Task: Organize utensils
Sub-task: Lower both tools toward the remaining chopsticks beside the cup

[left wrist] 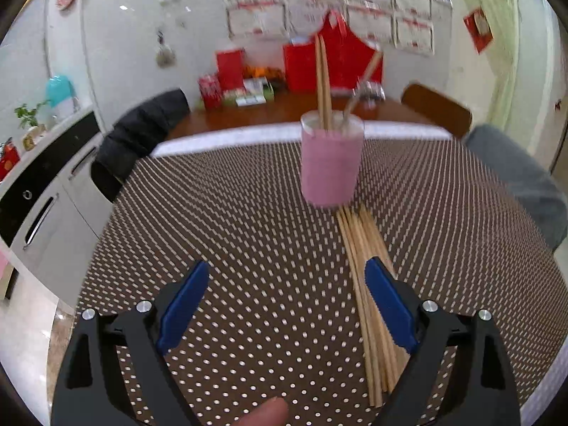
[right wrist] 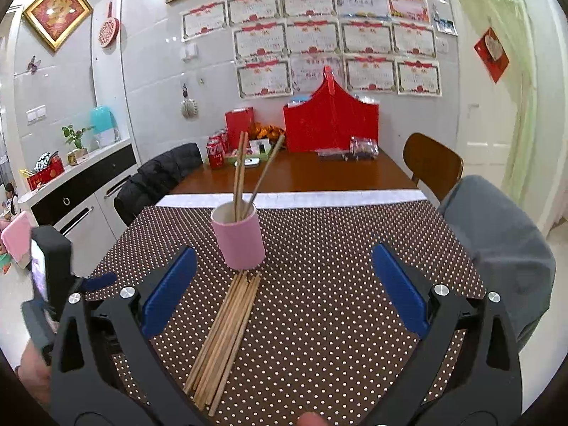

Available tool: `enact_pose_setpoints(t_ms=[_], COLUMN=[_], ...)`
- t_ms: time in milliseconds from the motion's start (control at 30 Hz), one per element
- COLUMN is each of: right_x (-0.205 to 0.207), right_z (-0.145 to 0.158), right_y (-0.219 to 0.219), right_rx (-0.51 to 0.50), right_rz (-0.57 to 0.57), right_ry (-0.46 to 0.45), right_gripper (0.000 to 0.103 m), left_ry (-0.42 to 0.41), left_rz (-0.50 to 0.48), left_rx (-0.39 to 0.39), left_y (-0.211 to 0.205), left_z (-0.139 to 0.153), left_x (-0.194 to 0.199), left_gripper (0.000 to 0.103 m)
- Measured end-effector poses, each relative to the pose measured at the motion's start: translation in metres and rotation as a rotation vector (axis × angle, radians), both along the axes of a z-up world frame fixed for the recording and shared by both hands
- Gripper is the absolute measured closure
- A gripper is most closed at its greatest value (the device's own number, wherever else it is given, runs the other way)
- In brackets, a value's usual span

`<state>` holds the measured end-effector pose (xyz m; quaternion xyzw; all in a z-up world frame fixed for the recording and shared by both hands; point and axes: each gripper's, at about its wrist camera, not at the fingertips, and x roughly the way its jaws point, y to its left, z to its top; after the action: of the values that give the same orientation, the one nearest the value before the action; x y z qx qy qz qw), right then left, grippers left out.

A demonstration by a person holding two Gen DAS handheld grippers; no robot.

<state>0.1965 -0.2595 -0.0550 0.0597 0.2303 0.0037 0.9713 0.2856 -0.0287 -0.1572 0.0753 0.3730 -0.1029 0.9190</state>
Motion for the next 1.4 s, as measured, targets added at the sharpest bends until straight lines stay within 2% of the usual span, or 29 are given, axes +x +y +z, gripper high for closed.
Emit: enact_pose_setpoints(t_ms=[267,467,867,1133,1300,1400], right_x=[0.008,0.014,0.023,0.023,0.023,0.023], right_z=[-0.020,-0.034,-0.058,-0.067,-0.067,-0.067], right_y=[-0.008,-0.013,-0.015,-0.016,-0.016,-0.016], right_rx=[0.017,0.027,0.040,0.041,0.050,0.049], right_rz=[-0.006,-0.009,-0.003,-0.004,-0.008,-0.006], right_ry=[0.051,0.091,0.155,0.184,0.185,0.184], right_gripper=[0.006,0.006,0.006,0.006,0.006,0.006], left_ry=[0.118,0.160,0.169,0.145,0.166,0.180], left_rz=[-0.037,-0.070,-0.080,-0.061,-0.033,-0.010], left_rx=[0.054,0.088,0.081,0.122,0.099,0.115], left_y=[-0.014,-0.025,-0.035,-0.049,-0.050,-0.054], left_z=[-0.053,-0.072,-0.083,-0.079,-0.080,-0.085], left_x=[0.019,0.025,0.039,0.044,0.048,0.049], left_gripper=[0.015,0.015,0.015,0.015,0.015,0.014])
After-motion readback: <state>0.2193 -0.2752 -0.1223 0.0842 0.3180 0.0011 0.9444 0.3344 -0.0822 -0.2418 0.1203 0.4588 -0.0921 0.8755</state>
